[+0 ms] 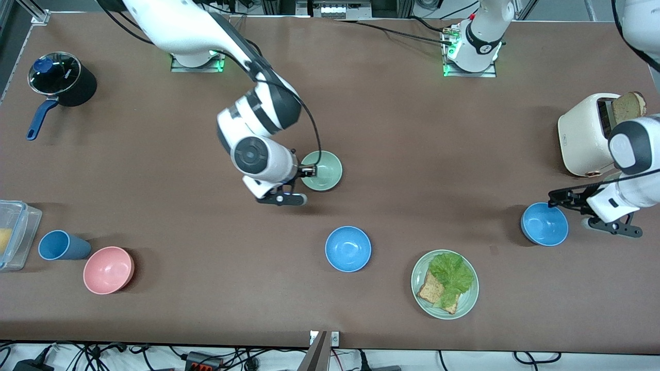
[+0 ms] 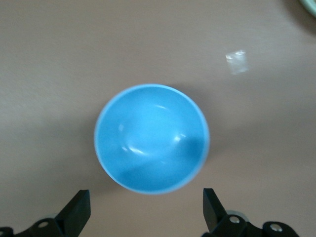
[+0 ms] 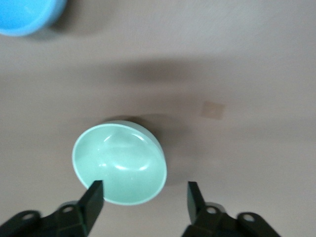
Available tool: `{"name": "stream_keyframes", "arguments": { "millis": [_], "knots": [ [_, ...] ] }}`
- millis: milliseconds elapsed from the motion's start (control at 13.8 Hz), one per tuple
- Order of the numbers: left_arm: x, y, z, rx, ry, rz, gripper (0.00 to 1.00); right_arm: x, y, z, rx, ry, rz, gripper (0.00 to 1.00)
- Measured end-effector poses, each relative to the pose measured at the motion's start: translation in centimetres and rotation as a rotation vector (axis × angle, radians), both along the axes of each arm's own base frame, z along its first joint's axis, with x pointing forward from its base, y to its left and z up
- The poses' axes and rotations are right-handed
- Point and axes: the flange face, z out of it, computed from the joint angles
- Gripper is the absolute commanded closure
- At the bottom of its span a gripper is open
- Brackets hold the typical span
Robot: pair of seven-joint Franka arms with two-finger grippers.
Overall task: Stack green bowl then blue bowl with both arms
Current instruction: 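Release the green bowl with the right gripper while the left gripper reaches the blue bowl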
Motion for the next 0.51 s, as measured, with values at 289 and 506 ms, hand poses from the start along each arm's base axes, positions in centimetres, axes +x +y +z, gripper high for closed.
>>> {"name": "stream_keyframes", "arguments": {
  "millis": [289, 506],
  "knots": [
    [0.1, 2.6, -4.0, 0.004, -0.004, -0.006, 0.03, 3.7, -8.3, 11.0, -0.067, -0.085, -0.032, 0.0],
    [0.0, 4.0, -6.6, 0.006, -0.018, -0.01, 0.19, 5.6, -15.7, 16.4, -0.069, -0.158, -0.014, 0.0]
  ]
}}
